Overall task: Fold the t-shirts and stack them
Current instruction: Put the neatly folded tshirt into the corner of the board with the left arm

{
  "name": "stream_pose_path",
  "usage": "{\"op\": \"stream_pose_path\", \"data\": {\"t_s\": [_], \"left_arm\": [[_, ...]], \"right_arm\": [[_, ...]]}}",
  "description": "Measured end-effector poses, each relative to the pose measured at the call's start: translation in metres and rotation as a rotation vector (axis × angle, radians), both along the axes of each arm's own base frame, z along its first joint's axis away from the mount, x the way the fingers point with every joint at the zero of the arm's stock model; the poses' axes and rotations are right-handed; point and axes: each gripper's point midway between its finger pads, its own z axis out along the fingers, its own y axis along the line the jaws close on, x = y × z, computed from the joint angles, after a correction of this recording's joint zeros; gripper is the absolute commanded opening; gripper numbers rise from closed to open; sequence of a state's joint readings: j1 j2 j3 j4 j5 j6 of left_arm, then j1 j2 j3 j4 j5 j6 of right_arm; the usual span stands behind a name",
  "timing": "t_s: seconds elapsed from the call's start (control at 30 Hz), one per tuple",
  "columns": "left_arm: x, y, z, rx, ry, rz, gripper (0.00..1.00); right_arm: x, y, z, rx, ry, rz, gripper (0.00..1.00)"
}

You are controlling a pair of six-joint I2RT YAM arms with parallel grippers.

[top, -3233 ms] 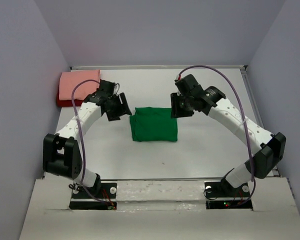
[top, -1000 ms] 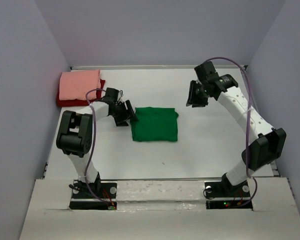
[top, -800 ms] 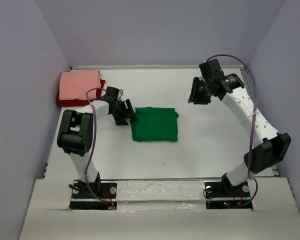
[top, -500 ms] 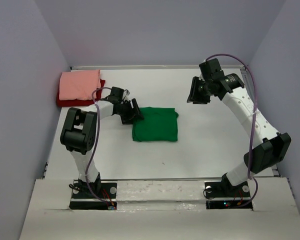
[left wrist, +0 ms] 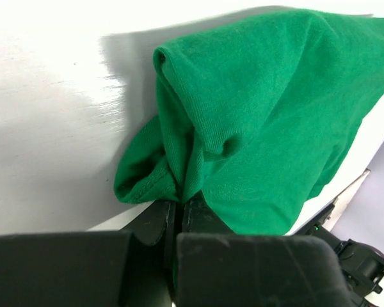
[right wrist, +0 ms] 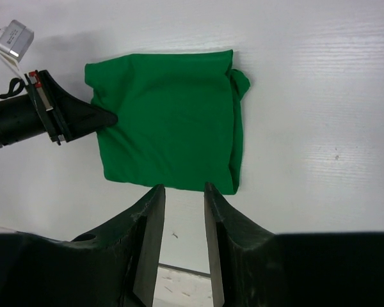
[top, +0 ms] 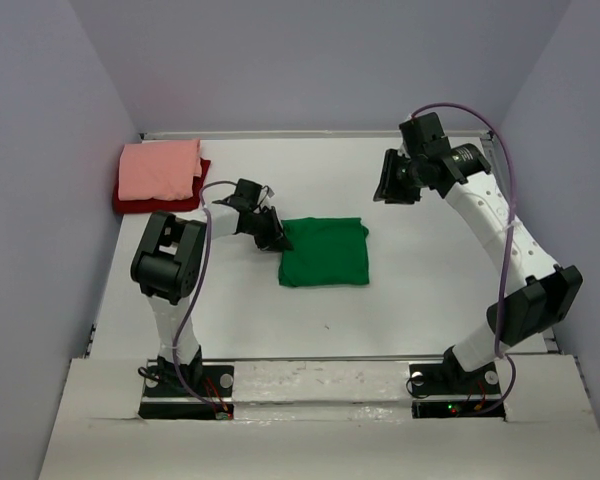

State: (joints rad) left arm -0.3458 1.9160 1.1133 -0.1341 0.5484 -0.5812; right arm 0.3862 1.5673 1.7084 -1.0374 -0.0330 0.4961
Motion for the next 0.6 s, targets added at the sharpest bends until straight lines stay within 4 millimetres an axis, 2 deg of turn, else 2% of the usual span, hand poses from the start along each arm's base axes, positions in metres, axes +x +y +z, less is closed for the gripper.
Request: {"op": "stream_pose_path", "data": {"t_s": [0.07, 0.23, 0.33, 0.47, 0.6], "left_arm": [[0.001, 0.001, 0.0, 0.012, 0.003, 0.005, 0.0], [0.008, 0.004, 0.001, 0.065, 0.004, 0.007, 0.0], [0.018, 0.007, 0.003, 0.103, -0.006, 0.009, 0.0], [0.036, 0.015, 0.011, 0.168, -0.037, 0.023, 0.0], [0.066, 0.022, 0.031, 0.229, -0.102, 0.044, 0.0]], "right_arm": [[0.0, 0.002, -0.005, 0.001, 0.016, 0.009, 0.37], [-0.004, 0.003, -0.037, -0.019, 0.095, 0.021, 0.36], [-0.005, 0.004, -0.045, -0.024, 0.115, 0.031, 0.36], [-0.005, 0.005, -0.049, -0.028, 0.121, 0.045, 0.36], [-0.008, 0.006, -0.06, -0.026, 0.141, 0.056, 0.36]]}}
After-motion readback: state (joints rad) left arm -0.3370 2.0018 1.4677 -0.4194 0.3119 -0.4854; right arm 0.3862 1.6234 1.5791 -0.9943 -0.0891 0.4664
